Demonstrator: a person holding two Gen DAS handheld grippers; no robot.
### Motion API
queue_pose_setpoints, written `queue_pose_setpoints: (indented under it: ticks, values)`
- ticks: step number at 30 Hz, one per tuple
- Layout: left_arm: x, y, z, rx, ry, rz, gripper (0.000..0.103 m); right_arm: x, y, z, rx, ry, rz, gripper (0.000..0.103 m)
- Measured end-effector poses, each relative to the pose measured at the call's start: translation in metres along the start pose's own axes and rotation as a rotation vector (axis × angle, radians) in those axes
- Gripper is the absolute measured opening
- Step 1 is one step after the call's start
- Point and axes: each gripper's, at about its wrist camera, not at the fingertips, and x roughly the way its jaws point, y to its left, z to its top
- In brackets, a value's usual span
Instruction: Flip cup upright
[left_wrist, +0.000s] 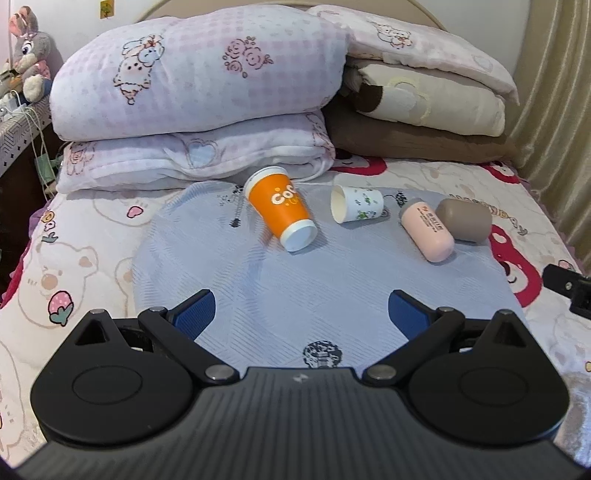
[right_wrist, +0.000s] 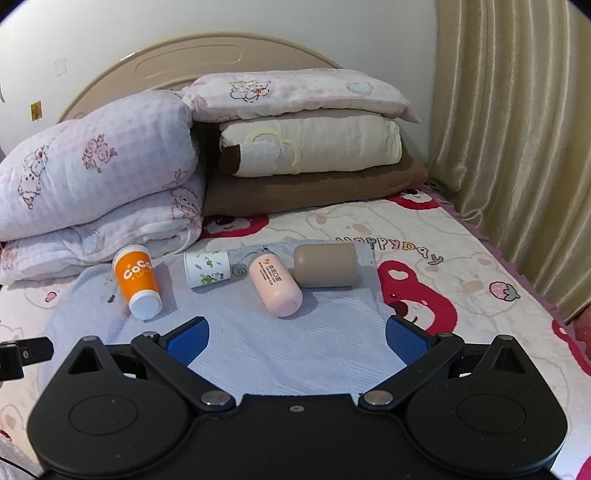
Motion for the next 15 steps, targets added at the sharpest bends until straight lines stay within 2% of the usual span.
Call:
queue_pose_setpoints:
  ticks: [5,10,13,15]
  values:
    - [0.0,-0.017,0.016,0.045,0.037,-0.025,0.102,-0.004,-0.015,0.013,0.007,0.0,0.083,0.103]
    - [0.0,-0.045,0.044,0.126,0.052,-0.048,0.102,-0.014,-0.031,0.029,-0.075,-0.07,0.155,0.103]
    - [0.003,-0.062,0.061,0.154,0.044,-0.048,0.102,-0.017,-0.048,0.036,-0.112,-0.142,0.247,0.103]
    - [0.01,-0.072,0.07,0.143,0.047,-0.063,0.102,-0.013,-0.062,0.04,-0.131,-0.197,0.338,0.103]
